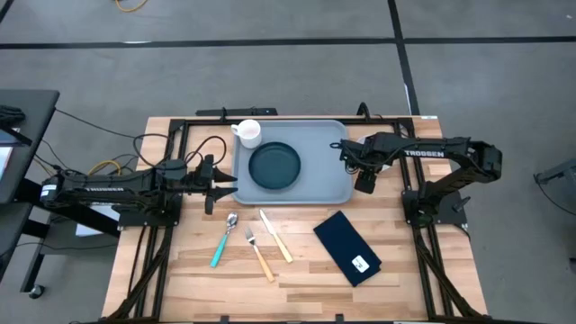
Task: Set up tray
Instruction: Put the white bowl on the black plate on the gray serving tray
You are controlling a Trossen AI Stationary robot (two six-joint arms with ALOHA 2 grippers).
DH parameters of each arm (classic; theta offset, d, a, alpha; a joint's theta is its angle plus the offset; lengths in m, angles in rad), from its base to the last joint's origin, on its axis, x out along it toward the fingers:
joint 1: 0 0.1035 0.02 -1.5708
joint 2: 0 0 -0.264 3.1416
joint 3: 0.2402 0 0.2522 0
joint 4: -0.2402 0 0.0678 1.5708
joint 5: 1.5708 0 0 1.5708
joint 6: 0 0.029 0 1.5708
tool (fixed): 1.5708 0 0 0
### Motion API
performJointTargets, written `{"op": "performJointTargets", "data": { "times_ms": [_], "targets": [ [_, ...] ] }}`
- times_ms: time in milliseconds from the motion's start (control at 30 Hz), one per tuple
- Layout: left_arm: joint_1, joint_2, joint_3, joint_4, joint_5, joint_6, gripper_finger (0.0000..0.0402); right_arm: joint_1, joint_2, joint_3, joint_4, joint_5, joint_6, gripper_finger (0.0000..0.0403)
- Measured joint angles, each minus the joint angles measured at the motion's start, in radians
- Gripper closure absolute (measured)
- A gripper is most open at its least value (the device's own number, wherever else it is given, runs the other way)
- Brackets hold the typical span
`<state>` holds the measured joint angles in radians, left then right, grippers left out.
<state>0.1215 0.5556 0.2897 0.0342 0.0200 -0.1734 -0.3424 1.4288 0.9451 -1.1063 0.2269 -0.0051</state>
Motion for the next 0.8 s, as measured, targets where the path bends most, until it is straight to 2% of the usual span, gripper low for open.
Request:
{"op": "performJointTargets", "data": {
  "times_ms": [267,800],
  "targets": [
    [0.0,0.0,0.0,0.0,0.0,-0.006,0.0246,-0.002,0.0,-0.007,0.029,-0.005,0.006,0.0211],
    [0.0,0.0,0.001,0.0,0.0,-0.019,0.0246,-0.087,0.0,-0.116,0.106,-0.015,0.006,0.0249]
  ]
}}
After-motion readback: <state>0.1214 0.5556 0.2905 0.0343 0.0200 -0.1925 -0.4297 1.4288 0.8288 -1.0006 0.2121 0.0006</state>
